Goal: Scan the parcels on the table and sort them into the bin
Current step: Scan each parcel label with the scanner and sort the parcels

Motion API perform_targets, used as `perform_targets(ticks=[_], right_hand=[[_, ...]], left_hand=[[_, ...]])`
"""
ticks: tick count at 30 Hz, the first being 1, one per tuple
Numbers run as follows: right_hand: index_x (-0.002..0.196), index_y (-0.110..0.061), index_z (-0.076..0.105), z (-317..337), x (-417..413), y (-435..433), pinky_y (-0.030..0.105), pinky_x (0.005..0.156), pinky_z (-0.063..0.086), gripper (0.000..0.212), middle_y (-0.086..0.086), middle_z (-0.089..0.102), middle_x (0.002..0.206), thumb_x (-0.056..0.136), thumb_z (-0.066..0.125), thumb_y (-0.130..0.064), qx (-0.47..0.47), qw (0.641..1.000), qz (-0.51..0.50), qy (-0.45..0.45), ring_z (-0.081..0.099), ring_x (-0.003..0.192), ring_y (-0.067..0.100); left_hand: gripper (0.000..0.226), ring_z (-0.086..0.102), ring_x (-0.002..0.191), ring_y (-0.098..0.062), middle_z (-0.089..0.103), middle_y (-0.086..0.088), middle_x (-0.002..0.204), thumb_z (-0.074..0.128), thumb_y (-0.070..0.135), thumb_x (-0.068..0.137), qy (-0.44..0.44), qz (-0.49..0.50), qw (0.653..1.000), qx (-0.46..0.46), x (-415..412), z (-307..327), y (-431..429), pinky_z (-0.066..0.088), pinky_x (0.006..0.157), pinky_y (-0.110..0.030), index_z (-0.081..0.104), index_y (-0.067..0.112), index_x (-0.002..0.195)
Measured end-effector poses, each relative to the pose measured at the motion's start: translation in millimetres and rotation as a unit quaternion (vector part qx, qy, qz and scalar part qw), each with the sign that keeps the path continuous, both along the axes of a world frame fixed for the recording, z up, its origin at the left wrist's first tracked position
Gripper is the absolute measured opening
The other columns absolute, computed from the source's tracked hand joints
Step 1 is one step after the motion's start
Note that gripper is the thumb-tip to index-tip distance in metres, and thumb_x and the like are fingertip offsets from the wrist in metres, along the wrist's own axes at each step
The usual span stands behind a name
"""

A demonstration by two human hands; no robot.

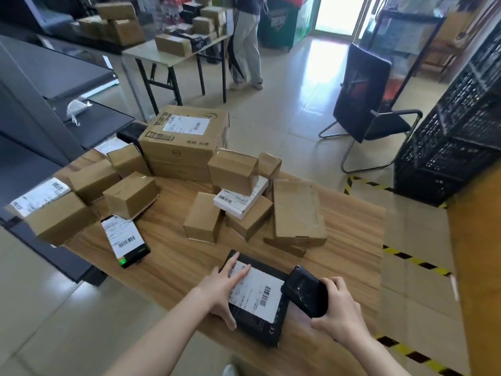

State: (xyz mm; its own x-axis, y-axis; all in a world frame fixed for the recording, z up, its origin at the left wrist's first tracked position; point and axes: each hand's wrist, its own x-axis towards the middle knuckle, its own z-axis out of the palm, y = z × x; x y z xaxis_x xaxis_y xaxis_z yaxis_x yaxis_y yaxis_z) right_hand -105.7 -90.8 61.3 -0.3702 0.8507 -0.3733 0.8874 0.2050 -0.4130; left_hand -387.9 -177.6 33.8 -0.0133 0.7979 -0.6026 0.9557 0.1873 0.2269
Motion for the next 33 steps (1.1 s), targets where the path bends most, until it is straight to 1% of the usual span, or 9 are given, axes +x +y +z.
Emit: perform_targets(ticks=[6, 10, 14, 18, 22, 25, 27, 30, 33], right_hand=[[0.138, -0.025, 0.04, 3, 18, -1, 0.033, 0.091, 0.044, 0.092, -0.011, 0.034, 0.12, 0.055, 0.079, -0.035, -0.007, 0.999, 0.051, -0.01, 0.049, 0.1, 0.013], [0.139, -0.026, 0.039, 7, 40, 0, 0.035, 0.091, 0.045, 0.094, -0.009, 0.035, 0.122, 0.054, 0.079, -0.035, -0.009, 0.996, 0.09, -0.015, 0.05, 0.109, 0.017], [0.137, -0.027, 0.04, 12, 61, 1, 0.035, 0.089, 0.045, 0.092, -0.009, 0.036, 0.118, 0.054, 0.079, -0.036, -0.001, 0.992, 0.123, -0.015, 0.048, 0.098, 0.016], [0.137, -0.026, 0.04, 15, 76, 4, 0.035, 0.085, 0.046, 0.092, -0.008, 0.035, 0.116, 0.055, 0.078, -0.036, 0.008, 0.987, 0.161, -0.022, 0.042, 0.089, 0.015], [0.137, -0.025, 0.041, 19, 86, 10, 0.035, 0.083, 0.045, 0.089, -0.008, 0.035, 0.116, 0.056, 0.077, -0.034, 0.013, 0.981, 0.191, -0.034, 0.042, 0.086, 0.016], [0.135, -0.023, 0.044, 21, 93, 13, 0.037, 0.085, 0.044, 0.087, -0.007, 0.035, 0.113, 0.056, 0.079, -0.033, 0.017, 0.978, 0.203, -0.048, 0.042, 0.09, 0.016], [0.133, -0.021, 0.045, 21, 97, 14, 0.038, 0.087, 0.043, 0.086, -0.006, 0.035, 0.111, 0.056, 0.08, -0.033, 0.016, 0.978, 0.202, -0.057, 0.045, 0.095, 0.017], [0.133, -0.022, 0.045, 20, 105, 16, 0.039, 0.088, 0.043, 0.086, -0.006, 0.035, 0.111, 0.056, 0.082, -0.033, 0.018, 0.979, 0.192, -0.066, 0.049, 0.105, 0.019], [0.13, -0.023, 0.046, 20, 113, 20, 0.039, 0.088, 0.043, 0.083, -0.006, 0.036, 0.109, 0.056, 0.081, -0.032, 0.02, 0.982, 0.175, -0.067, 0.048, 0.104, 0.018]], left_hand=[[0.137, 0.021, 0.141, -0.037, -0.053, 0.004, 0.142, 0.085, 0.043, 0.066, -0.015, 0.099, 0.994, 0.036, 44, -21, -39, 0.032, 0.115, -0.046, -0.029, 0.047, 0.142], [0.122, 0.033, 0.134, -0.032, -0.04, 0.004, 0.152, 0.08, 0.033, 0.073, -0.009, 0.15, 0.986, 0.078, 67, -28, -57, 0.038, 0.109, -0.038, -0.014, 0.041, 0.15], [0.104, 0.041, 0.131, -0.03, -0.018, 0.005, 0.161, 0.076, 0.025, 0.074, 0.013, 0.169, 0.979, 0.114, 78, -21, -67, 0.039, 0.106, -0.032, 0.01, 0.031, 0.154], [0.092, 0.039, 0.129, -0.026, -0.004, 0.007, 0.163, 0.072, 0.013, 0.08, 0.066, 0.157, 0.978, 0.119, 86, -7, -71, 0.039, 0.105, -0.032, 0.018, 0.027, 0.154], [0.079, 0.039, 0.125, -0.025, 0.002, 0.008, 0.163, 0.058, -0.003, 0.086, 0.142, 0.095, 0.972, 0.163, 93, 8, -69, 0.051, 0.089, -0.034, 0.024, 0.028, 0.151], [0.063, 0.055, 0.113, -0.027, 0.026, -0.002, 0.159, 0.061, -0.007, 0.082, 0.179, 0.046, 0.959, 0.215, 95, 13, -66, 0.057, 0.074, -0.034, 0.047, 0.018, 0.138], [0.049, 0.059, 0.115, -0.029, 0.032, -0.008, 0.156, 0.064, -0.006, 0.08, 0.18, 0.042, 0.957, 0.222, 101, 16, -63, 0.059, 0.075, -0.037, 0.057, 0.012, 0.125], [0.062, 0.044, 0.132, -0.026, 0.016, -0.006, 0.161, 0.062, -0.004, 0.084, 0.178, 0.063, 0.965, 0.183, 110, 14, -57, 0.054, 0.09, -0.037, 0.043, 0.018, 0.139], [0.079, 0.034, 0.136, -0.026, 0.012, -0.005, 0.161, 0.069, 0.022, 0.086, 0.154, 0.086, 0.975, 0.136, 120, 12, -50, 0.05, 0.096, -0.037, 0.023, 0.028, 0.15]])
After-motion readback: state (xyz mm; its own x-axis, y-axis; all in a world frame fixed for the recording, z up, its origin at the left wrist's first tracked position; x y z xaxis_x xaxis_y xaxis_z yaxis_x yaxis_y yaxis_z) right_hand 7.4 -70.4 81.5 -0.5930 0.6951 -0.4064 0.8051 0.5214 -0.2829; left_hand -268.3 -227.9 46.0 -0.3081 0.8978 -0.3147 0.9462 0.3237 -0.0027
